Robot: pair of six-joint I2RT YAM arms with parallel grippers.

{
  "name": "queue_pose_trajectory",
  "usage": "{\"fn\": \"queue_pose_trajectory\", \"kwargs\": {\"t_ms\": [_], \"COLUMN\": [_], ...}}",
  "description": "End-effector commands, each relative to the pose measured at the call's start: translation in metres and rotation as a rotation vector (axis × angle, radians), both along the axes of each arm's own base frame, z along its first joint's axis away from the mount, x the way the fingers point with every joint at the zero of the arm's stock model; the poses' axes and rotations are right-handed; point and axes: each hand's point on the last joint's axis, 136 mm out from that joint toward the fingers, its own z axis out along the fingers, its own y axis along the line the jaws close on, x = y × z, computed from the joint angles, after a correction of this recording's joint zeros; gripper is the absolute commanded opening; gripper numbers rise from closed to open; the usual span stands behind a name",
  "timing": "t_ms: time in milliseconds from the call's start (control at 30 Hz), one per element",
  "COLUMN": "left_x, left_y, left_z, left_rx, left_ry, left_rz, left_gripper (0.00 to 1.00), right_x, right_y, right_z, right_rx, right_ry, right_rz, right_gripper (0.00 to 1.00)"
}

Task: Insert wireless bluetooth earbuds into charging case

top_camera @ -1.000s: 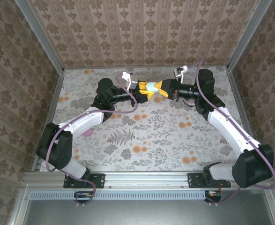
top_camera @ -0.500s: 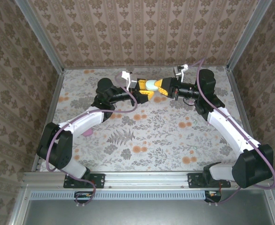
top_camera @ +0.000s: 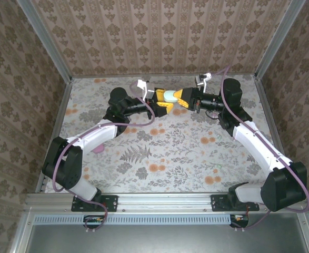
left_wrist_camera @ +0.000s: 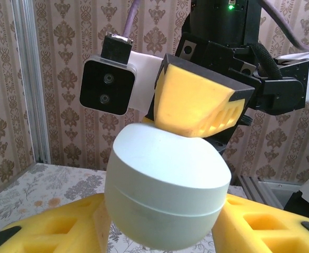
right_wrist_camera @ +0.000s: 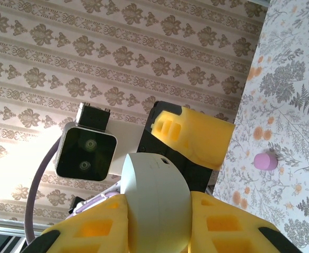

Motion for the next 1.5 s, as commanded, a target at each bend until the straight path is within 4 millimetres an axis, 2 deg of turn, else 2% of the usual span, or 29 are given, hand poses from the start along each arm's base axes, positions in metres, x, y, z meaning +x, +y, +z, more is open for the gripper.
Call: {"fn": "queue_pose_trajectory", "kwargs": {"t_ms": [0,600,1100,1233,1300,1467], "left_x": [-0.004,-0.002,-0.001,-0.001,-0.001,-0.001], "left_y": [-0.001,-0.003,-0.001,-0.001,0.0,0.0], "left_z": [0.018,0.016,0.018,0.018,0.016,0.018], "left_rx": [-0.035,-0.035,-0.042,-0.042,-0.038,-0.041], "left_ry": [-0.045,-0.036,-0.039,-0.041,-0.036,-0.037], "left_rz": [-0.026,-0.029,-0.027,-0.025,-0.025,-0.026], "left_gripper": [0.52,0.49,0.55,0.54,0.5,0.49], "right_x": [-0.005,-0.004,-0.001,0.0,0.0,0.001], "right_y": [0.003,0.004,0.004,0.005,0.005,0.004], "right_z": [0.007,0.008,-0.001,-0.001,0.001,-0.002], "right_rx": [0.008,0.007,-0.011,-0.009,-0.007,-0.013], "right_ry": [-0.053,-0.076,-0.065,-0.065,-0.069,-0.065], "right_rz": [0.025,0.031,0.028,0.03,0.03,0.027], "right_gripper": [0.14,0.15,0.14,0.14,0.15,0.15]}}
